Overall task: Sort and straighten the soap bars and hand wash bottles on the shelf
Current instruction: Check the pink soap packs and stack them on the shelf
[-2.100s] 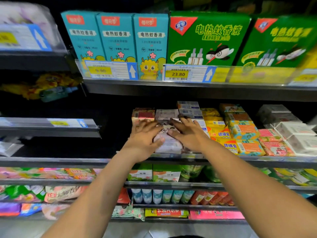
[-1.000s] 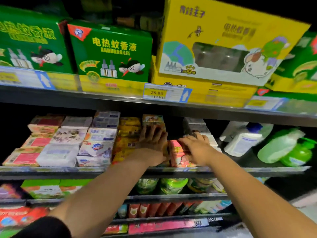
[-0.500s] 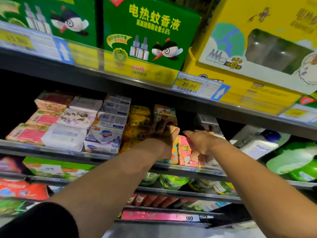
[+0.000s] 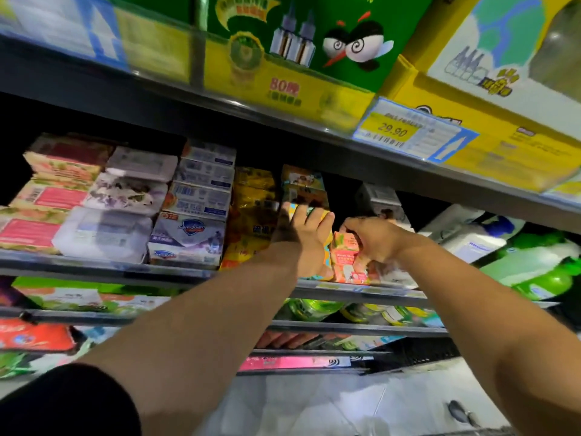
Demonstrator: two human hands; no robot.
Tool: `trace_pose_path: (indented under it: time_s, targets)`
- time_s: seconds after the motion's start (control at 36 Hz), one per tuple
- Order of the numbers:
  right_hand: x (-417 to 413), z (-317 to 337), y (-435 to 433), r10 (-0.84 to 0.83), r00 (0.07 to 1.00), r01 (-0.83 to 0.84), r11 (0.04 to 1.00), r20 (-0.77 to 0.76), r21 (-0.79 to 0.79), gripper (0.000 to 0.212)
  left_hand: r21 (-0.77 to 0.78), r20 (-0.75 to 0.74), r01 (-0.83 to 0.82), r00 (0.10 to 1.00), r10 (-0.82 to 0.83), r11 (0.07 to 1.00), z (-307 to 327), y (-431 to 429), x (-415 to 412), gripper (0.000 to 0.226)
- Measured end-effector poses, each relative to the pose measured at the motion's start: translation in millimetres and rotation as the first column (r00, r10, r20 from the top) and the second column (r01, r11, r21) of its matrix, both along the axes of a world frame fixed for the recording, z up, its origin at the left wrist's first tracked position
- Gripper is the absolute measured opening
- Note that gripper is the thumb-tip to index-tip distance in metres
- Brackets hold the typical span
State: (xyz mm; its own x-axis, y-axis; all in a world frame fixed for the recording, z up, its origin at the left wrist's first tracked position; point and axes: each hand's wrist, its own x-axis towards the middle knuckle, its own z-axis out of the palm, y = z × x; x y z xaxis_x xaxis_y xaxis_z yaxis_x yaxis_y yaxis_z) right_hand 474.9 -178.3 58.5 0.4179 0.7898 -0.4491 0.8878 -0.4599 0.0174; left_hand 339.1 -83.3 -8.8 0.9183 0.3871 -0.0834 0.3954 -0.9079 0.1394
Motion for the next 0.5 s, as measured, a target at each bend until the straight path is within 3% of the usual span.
trace_pose_path:
  time_s: [0.08, 0.19, 0.33, 0.42, 0.5]
  targets:
    - [-4, -1, -5, 0.018, 0.997, -0.023, 0.998, 0.080, 0.052, 0.065, 0.060, -0.080, -0.021, 0.996, 0.026, 0.998, 10, -4, -6, 0.117]
    - [-7, 1, -18, -0.019, 0.985, -0.024, 0.970, 0.170, 0.244, 0.046, 0.000, -0.118, -0.034, 0.992, 0.034, 0.999, 17, -3, -6, 0.115]
    - [-27, 10, -43, -0.160, 0.972, 0.027, 0.799, 0.170, 0.600, 0.047, 0.038, -0.052, -0.001, 0.999, 0.003, 0.999, 15, -2, -12, 0.111]
    - [-51, 12, -61, -0.236, 0.967, 0.231, 0.634, -0.100, 0.738, 0.051, 0.060, -0.047, 0.018, 0.999, -0.016, 0.998, 18, -1, -15, 0.112]
    - [-79, 13, -74, -0.160, 0.932, 0.361, 0.507, -0.327, 0.782, 0.053, -0.009, -0.013, 0.016, 1.000, -0.016, 1.000, 17, -4, -17, 0.111]
